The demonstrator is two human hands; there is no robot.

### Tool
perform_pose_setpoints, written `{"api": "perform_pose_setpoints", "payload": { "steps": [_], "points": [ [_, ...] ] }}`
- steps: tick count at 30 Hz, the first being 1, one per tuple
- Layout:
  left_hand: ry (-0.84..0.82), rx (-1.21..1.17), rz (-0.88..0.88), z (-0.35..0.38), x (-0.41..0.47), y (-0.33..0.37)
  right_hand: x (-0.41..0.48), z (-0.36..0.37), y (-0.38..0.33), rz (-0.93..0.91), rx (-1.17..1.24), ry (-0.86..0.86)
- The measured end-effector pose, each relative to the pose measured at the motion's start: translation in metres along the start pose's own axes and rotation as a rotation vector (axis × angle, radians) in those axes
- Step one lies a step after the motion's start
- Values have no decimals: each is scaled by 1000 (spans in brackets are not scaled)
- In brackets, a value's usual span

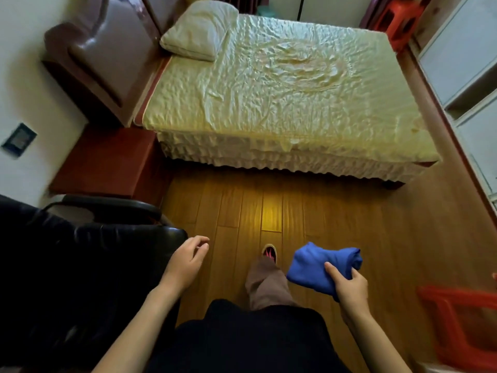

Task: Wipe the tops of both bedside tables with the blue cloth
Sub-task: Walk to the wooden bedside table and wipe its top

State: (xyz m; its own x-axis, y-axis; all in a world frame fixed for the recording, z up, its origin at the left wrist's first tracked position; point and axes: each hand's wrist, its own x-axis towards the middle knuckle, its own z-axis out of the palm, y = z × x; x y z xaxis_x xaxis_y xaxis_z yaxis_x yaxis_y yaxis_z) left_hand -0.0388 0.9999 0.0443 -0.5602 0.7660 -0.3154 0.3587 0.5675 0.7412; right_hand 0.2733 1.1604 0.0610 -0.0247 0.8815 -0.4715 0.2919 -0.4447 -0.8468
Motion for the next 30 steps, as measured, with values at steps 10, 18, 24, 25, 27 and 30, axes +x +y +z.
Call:
{"api": "perform_pose_setpoints", "payload": {
  "steps": [10, 18, 24, 25, 27, 30],
  "points": [
    [223, -143, -287, -6, 148, 47, 207, 116, -150, -79, -136, -318],
    [522, -283, -557, -41, 175, 37, 262, 275, -250, -157, -280, -737],
    [691, -399, -697, -66, 202, 7, 269, 407, -280, -183, -395, -956],
    [712, -406, -707, -74, 211, 1, 271, 428, -284, -192, -412, -977],
    [741, -433, -729, -95, 232, -10, 274, 470, -294, -222, -457, -1005],
    [782, -472, -735, -135, 267, -23, 277, 526, -313, -239, -505, -1047]
  ]
}}
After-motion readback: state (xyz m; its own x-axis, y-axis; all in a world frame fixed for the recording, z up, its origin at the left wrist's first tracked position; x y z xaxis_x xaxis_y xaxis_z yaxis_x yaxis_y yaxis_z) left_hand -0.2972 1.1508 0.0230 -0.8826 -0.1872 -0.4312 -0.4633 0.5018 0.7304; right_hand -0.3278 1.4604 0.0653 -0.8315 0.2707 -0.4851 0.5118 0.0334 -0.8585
